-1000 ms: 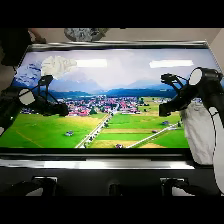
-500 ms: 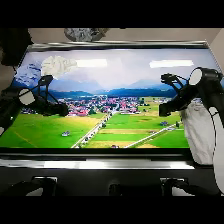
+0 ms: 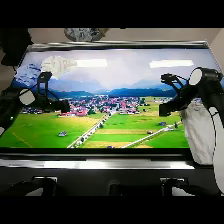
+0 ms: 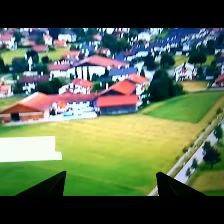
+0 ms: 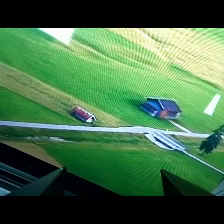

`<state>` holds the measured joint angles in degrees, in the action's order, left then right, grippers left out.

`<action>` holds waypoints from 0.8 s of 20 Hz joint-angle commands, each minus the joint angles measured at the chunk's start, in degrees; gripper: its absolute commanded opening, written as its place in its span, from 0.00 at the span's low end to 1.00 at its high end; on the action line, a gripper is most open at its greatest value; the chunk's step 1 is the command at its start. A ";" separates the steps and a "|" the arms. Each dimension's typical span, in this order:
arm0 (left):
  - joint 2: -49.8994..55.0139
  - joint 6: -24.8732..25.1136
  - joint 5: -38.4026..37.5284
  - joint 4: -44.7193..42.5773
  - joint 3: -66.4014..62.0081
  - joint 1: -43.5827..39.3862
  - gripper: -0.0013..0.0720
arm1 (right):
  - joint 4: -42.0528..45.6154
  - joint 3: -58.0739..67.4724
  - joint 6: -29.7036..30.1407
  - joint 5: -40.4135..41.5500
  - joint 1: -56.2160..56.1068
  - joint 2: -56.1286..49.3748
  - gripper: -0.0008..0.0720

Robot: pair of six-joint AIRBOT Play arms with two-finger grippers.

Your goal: Fold the shirts.

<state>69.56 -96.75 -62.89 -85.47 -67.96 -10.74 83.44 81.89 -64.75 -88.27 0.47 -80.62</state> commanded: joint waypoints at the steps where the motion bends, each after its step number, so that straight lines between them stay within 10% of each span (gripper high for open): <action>1: 1.03 -1.81 16.85 0.02 -2.34 1.33 1.00 | -0.02 0.00 0.00 1.60 -0.02 -0.02 0.95; 9: 36.35 -22.88 21.77 32.09 -41.07 27.15 1.00 | -0.46 0.00 -0.04 7.89 -0.02 -0.02 0.95; 16: 49.31 -17.66 25.42 42.42 -42.51 29.99 1.00 | -1.16 0.00 -0.90 10.93 -0.02 -0.02 0.95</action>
<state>114.21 -115.96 -40.25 -47.35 -109.14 18.52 82.76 81.89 -65.30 -78.87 0.47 -80.62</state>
